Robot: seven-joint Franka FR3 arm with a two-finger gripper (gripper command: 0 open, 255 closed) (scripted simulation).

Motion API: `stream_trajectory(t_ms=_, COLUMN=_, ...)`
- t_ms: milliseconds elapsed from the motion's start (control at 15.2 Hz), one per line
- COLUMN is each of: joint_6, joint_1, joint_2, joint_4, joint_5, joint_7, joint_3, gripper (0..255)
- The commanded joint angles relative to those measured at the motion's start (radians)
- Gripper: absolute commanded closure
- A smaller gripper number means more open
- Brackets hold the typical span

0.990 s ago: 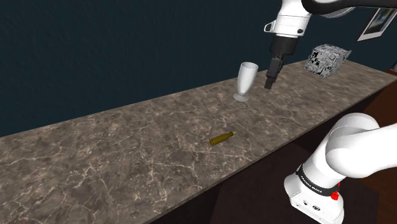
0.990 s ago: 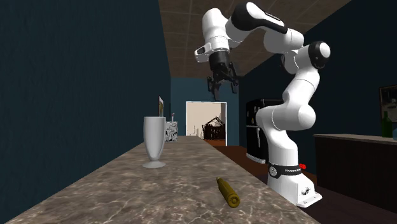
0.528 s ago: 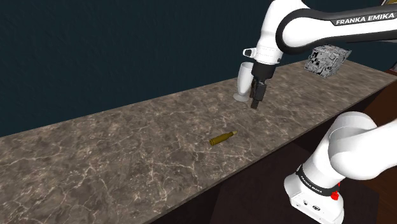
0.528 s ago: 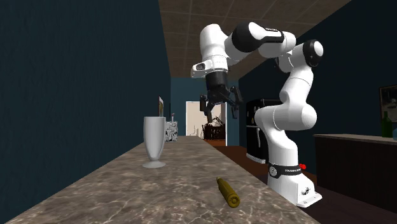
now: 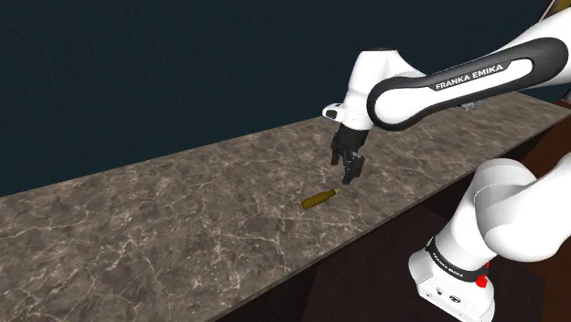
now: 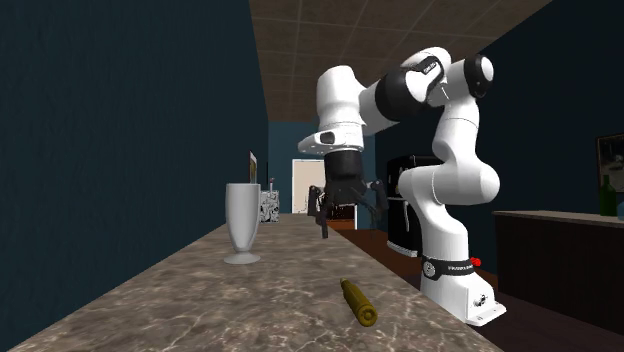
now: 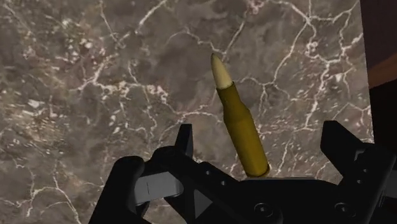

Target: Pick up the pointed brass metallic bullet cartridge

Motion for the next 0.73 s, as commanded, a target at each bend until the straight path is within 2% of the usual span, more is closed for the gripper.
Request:
stream_trajectory(t_ms=0, joint_6=0.098, joint_1=0.037, joint_2=0.06, joint_4=-0.022, joint_5=0.003, joint_7=-0.09, joint_3=-0.01, gripper=0)
stream_trajectory(t_ms=198, joint_6=0.242, joint_1=0.099, joint_2=0.158, joint_4=-0.047, joint_5=0.022, joint_7=-0.217, joint_3=-0.021, gripper=0)
stream_trajectory(t_ms=660, joint_6=0.35, joint_1=0.115, joint_2=0.24, joint_4=-0.074, joint_5=0.05, joint_7=-0.245, joint_3=-0.032, gripper=0)
